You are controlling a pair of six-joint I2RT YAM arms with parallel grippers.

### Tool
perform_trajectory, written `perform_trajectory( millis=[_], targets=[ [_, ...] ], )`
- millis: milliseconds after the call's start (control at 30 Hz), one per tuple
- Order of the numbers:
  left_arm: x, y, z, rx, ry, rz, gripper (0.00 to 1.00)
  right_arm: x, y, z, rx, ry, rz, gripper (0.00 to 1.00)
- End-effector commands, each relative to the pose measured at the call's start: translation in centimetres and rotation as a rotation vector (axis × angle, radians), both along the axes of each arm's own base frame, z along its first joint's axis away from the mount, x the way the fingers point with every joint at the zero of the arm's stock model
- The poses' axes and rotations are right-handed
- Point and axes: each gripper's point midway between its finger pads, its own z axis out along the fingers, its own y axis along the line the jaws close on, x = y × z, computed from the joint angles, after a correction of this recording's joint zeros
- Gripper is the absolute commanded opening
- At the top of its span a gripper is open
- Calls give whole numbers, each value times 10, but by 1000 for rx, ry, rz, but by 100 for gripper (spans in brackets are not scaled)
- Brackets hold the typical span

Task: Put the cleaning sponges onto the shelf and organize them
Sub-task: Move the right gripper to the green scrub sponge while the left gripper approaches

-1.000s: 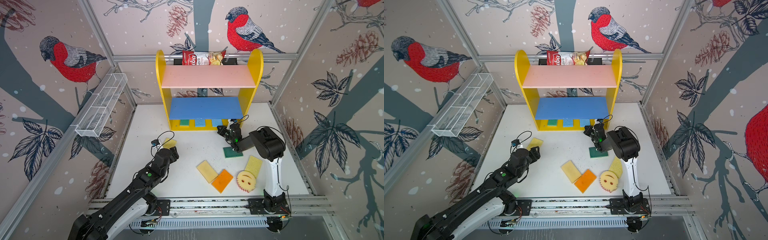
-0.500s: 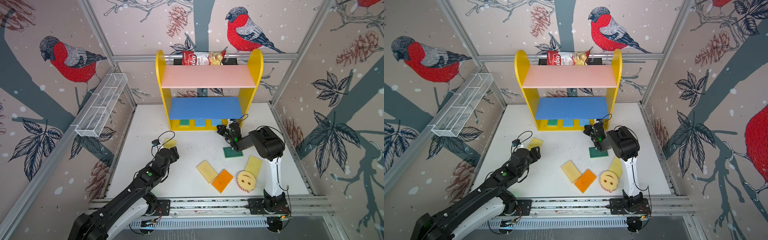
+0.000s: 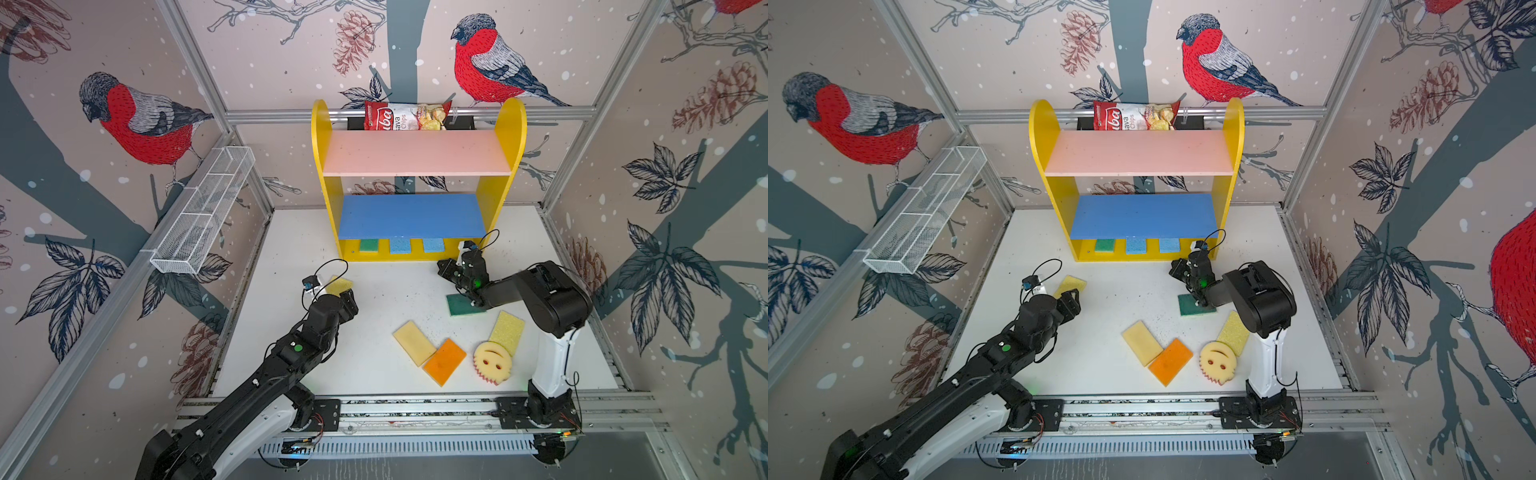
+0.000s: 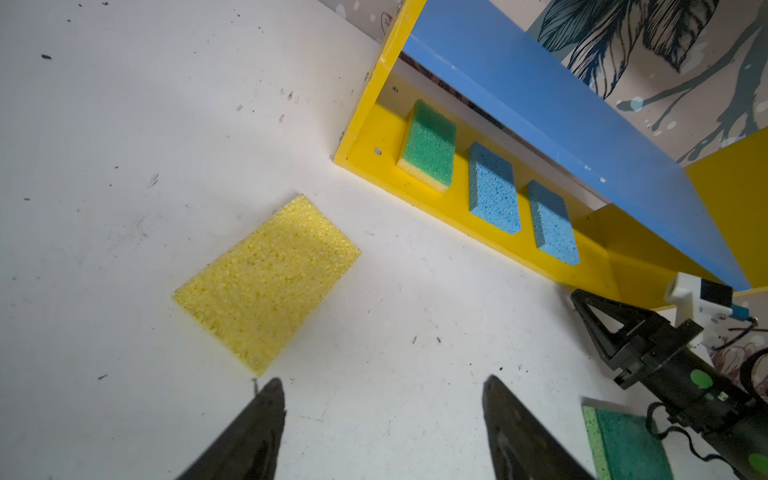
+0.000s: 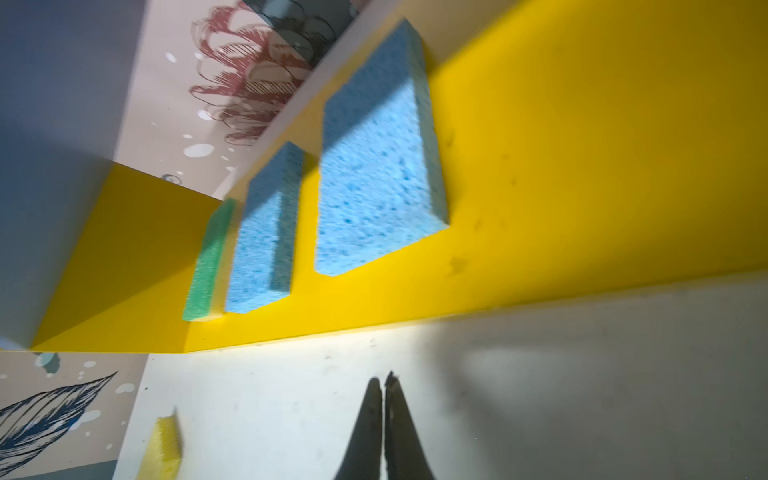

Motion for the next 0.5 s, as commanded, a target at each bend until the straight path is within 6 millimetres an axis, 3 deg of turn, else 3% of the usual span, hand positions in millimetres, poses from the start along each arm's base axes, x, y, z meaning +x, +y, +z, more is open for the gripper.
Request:
perform_trajectory(
  millis=[0,167,367,400,433,467],
  targets=[
    [2,5,15,26,-42,11,75,-7,-4,17,-52,-36,6,8],
    [-7,18,14,68,-31,37,79,-21,-19,21,-203,7,-6,17],
    [-20,29,0,76,4,57,84,-61,-58,22,-257,14,-60,57],
    [-21,31,-1,75,2,60,87,-67,-65,22,-258,21,-71,61],
    [-22,32,-2,75,-1,65,98,-71,-72,23,-260,26,-81,64],
    [-22,34,-1,77,-6,72,98,-76,-81,22,-268,34,-97,66]
  ],
)
